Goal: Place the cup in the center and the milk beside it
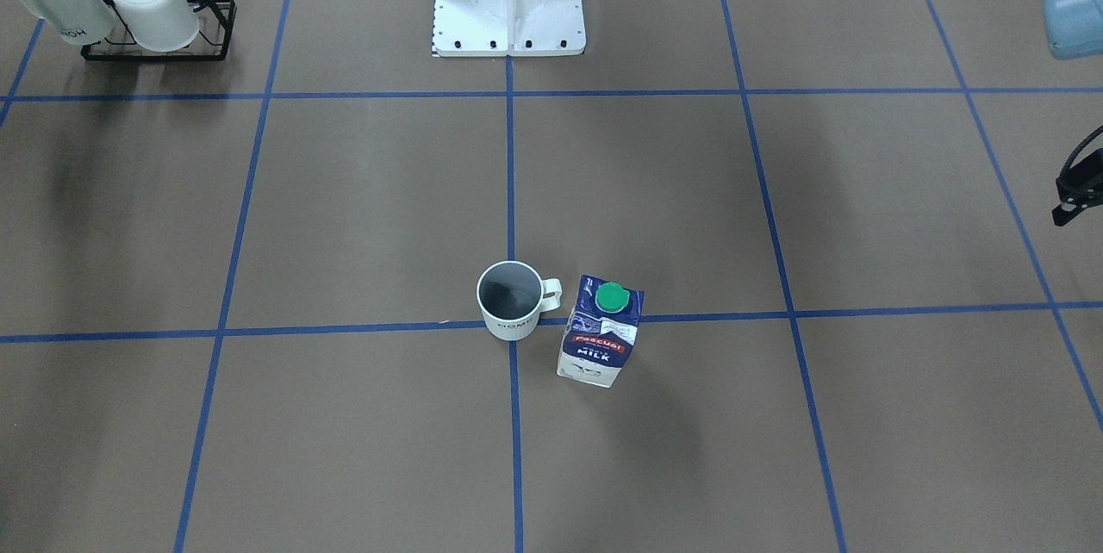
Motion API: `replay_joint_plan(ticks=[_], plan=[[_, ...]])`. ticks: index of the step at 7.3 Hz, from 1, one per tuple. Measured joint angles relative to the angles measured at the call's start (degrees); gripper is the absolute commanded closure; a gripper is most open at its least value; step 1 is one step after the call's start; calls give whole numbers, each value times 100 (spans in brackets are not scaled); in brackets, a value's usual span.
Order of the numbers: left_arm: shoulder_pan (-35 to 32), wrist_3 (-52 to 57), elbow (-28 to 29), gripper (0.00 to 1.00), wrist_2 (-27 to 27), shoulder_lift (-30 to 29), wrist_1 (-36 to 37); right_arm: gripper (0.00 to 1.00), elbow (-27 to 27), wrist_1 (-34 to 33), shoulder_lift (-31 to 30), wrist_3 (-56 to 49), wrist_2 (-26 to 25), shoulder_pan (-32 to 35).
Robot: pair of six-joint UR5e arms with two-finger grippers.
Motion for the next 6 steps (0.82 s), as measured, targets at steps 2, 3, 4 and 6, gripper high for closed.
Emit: replay_joint_plan(ticks=[2, 3, 4, 6], plan=[[-65, 130, -169, 2, -103, 423, -122, 0, -43, -382, -40, -798, 13, 175], [-70, 139, -250, 2, -91, 472, 151, 0, -26, -542, -62, -1029, -2, 195], [-68, 147, -316, 2, -87, 542, 379, 0, -10, -625, -88, -1124, -3, 199], [-52, 112, -355, 2, -128, 688, 474, 0, -8, -684, -107, -1159, 11, 130]])
